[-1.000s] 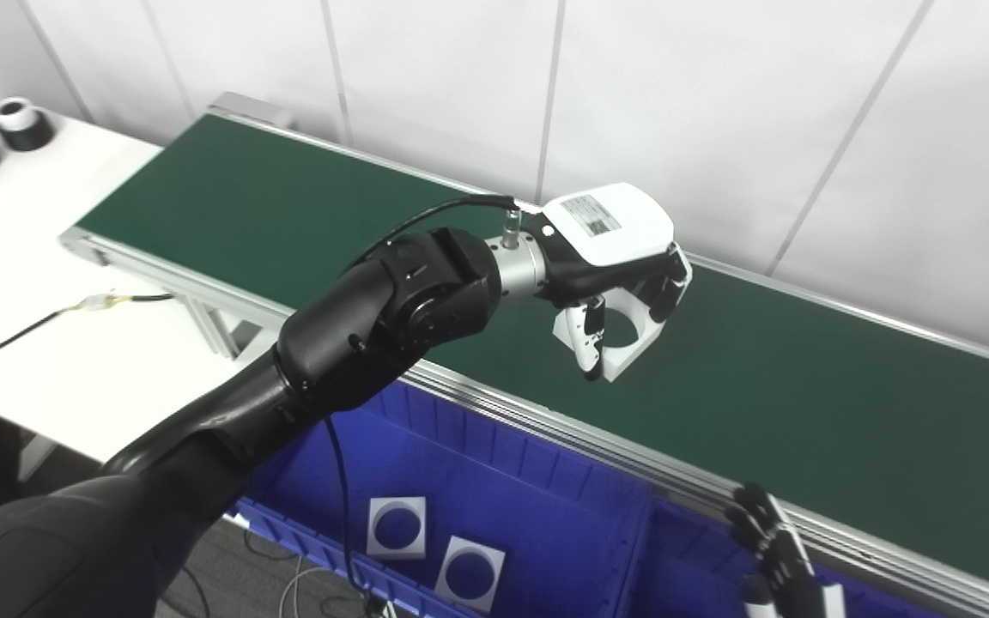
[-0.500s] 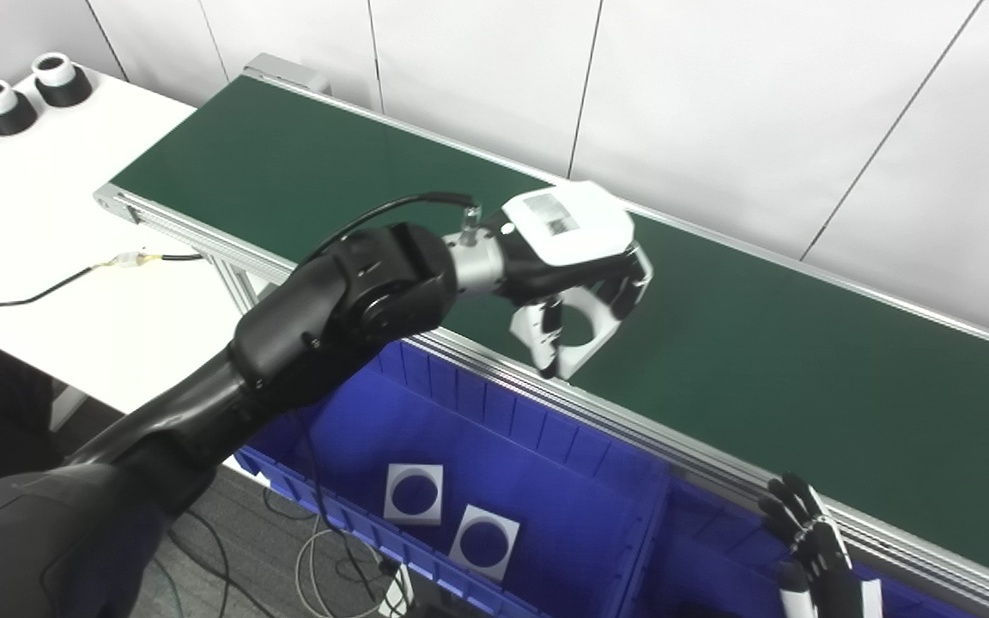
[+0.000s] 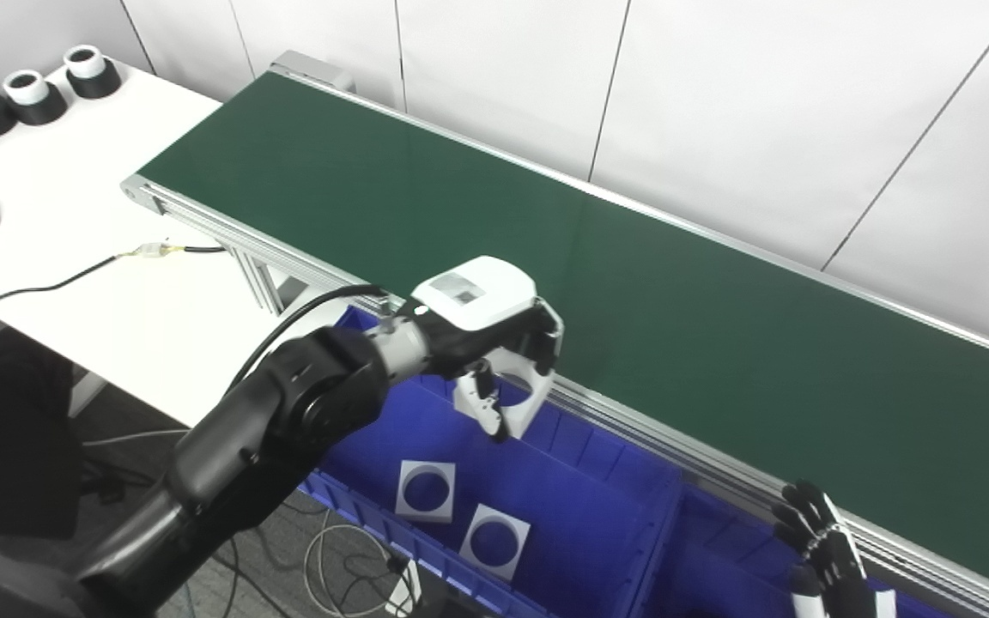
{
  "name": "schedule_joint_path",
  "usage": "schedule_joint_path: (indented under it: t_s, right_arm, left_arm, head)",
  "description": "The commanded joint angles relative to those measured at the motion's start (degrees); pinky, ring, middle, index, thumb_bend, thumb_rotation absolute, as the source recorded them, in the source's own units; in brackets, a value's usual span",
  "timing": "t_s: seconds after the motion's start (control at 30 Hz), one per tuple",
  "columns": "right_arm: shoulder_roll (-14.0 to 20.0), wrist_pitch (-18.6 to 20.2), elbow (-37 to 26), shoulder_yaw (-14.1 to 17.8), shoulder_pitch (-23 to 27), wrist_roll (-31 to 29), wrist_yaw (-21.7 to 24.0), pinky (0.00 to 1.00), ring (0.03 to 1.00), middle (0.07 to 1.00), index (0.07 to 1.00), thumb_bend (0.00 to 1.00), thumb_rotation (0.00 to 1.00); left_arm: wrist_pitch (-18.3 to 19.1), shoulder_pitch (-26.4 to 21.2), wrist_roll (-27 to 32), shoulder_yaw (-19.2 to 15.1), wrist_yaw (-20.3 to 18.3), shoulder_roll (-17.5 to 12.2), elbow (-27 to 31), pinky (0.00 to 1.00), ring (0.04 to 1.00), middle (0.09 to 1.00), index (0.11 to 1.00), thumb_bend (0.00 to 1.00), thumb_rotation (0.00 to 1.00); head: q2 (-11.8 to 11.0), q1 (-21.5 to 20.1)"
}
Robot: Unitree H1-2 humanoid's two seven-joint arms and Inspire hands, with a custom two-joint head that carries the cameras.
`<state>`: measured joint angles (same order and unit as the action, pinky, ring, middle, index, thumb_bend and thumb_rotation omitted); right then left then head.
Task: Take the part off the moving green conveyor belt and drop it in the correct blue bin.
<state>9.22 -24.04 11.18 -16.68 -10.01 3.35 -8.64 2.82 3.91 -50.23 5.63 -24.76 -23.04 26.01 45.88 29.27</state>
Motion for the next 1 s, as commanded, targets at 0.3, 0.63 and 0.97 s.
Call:
schedule_joint_path:
  t_s: [0.3, 0.63, 0.97]
  right_arm:
    - [-0.6, -2.9, -3.0, 0.9, -0.4, 0.3, 1.2, 0.77, 0.794, 0.834, 0.862, 0.75, 0.87]
    - [-0.9, -2.9, -3.4, 1.3, -0.7, 0.2, 1.6, 0.77, 0.801, 0.843, 0.864, 0.77, 0.87]
    - [-1.1, -2.9, -3.8, 1.3, -0.6, 0.5, 1.5, 0.78, 0.803, 0.843, 0.863, 0.76, 0.87]
  left_arm:
    - [-6.9, 6.4, -1.1, -3.0, 25.8, 4.6, -11.1, 0.43, 0.502, 0.554, 0.490, 0.52, 0.05]
    - [-8.8, 3.9, -1.9, 0.6, 31.0, 4.0, -22.2, 0.42, 0.505, 0.545, 0.489, 0.52, 0.05]
    - [-7.9, 1.4, -1.4, 3.3, 33.6, 4.6, -30.6, 0.38, 0.488, 0.546, 0.487, 0.52, 0.05]
  head:
    - [0.4, -0.6]
    - [0.4, -1.0]
    - [0.6, -1.4]
